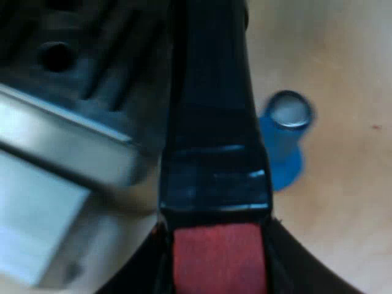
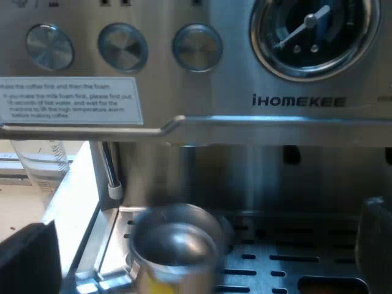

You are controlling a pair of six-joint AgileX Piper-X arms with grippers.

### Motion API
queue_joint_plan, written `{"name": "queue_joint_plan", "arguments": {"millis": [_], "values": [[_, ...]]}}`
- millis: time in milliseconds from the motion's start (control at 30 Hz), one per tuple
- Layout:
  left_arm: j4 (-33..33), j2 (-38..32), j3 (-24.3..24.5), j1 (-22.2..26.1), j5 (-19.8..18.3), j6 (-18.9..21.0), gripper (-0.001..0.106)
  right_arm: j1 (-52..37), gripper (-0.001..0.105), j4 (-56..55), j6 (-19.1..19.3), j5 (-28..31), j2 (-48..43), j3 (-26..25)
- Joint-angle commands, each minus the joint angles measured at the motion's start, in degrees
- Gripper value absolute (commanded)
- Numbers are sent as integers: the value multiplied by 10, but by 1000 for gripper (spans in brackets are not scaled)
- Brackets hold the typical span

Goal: Put the handle in the coffee machine

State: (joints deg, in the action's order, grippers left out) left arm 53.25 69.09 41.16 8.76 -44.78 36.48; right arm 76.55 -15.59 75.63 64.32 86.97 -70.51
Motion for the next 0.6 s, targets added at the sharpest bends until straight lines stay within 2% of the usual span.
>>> {"name": "queue_joint_plan", "arguments": {"millis": [33, 167, 600], "values": [[-8, 9, 14, 8, -38, -22, 0, -3, 98, 4, -1, 10, -2, 0], [-1, 23, 19, 8, -39, -46, 0, -3, 98, 4, -1, -4, -4, 0], [-24, 48, 29, 8, -54, -51, 0, -3, 98, 0, -1, -9, -4, 0]]}}
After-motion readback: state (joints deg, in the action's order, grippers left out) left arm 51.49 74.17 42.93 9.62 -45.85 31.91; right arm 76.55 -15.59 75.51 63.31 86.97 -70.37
